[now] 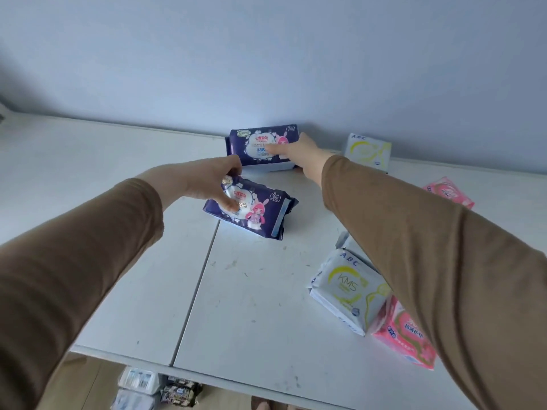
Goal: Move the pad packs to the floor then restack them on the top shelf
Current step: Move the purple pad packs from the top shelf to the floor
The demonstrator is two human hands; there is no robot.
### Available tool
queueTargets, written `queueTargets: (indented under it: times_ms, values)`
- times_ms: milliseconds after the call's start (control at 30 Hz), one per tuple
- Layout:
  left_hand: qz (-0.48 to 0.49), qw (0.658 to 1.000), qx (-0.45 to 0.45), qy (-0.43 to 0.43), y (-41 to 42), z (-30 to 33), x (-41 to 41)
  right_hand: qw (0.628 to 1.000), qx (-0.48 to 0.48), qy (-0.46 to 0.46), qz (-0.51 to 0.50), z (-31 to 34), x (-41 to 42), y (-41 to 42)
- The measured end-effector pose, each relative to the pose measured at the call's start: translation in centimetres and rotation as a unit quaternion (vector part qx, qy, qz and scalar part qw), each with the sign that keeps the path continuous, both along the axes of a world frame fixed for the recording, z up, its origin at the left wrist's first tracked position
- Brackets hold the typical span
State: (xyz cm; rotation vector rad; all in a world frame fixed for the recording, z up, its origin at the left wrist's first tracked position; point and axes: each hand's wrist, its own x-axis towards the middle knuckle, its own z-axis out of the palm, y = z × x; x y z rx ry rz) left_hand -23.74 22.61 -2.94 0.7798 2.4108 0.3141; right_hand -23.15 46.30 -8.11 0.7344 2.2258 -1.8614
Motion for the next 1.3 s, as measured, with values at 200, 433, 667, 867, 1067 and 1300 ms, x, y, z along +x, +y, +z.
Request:
queueTargets:
  times_ms: [200, 433, 667, 867, 1067, 1300]
  values:
    - [-0.05, 0.998, -0.039, 0.026, -1.4, 1.4, 2.4, 0.999, -0.002, 0.041, -0.019, 0.9, 3.5, -0.7]
    - [-0.043, 0.997, 0.025, 0.062, -7.8, 3.3, 6.0, 0.988, -0.005, 0.133, -0.076, 6.3, 12.5, -3.6]
    - [-0.052, 0.992, 0.087, 0.072, -17.9, 5.7, 13.9, 0.971, -0.059, 0.188, -0.132, 10.1, 27.7, -11.7]
    - [-0.036, 0.993, 0.103, 0.049, -25.6, 6.7, 22.1, 0.974, -0.092, 0.18, -0.102, 9.9, 39.0, -18.1]
    - [-0.035, 0.998, 0.057, 0.004, -32.6, 3.7, 29.7, 0.984, -0.116, 0.135, -0.03, 5.8, 47.7, -23.4]
    - [-0.034, 0.998, -0.008, -0.047, -38.7, -6.3, 37.2, 0.988, -0.139, 0.046, -0.051, -4.3, 55.3, -30.5]
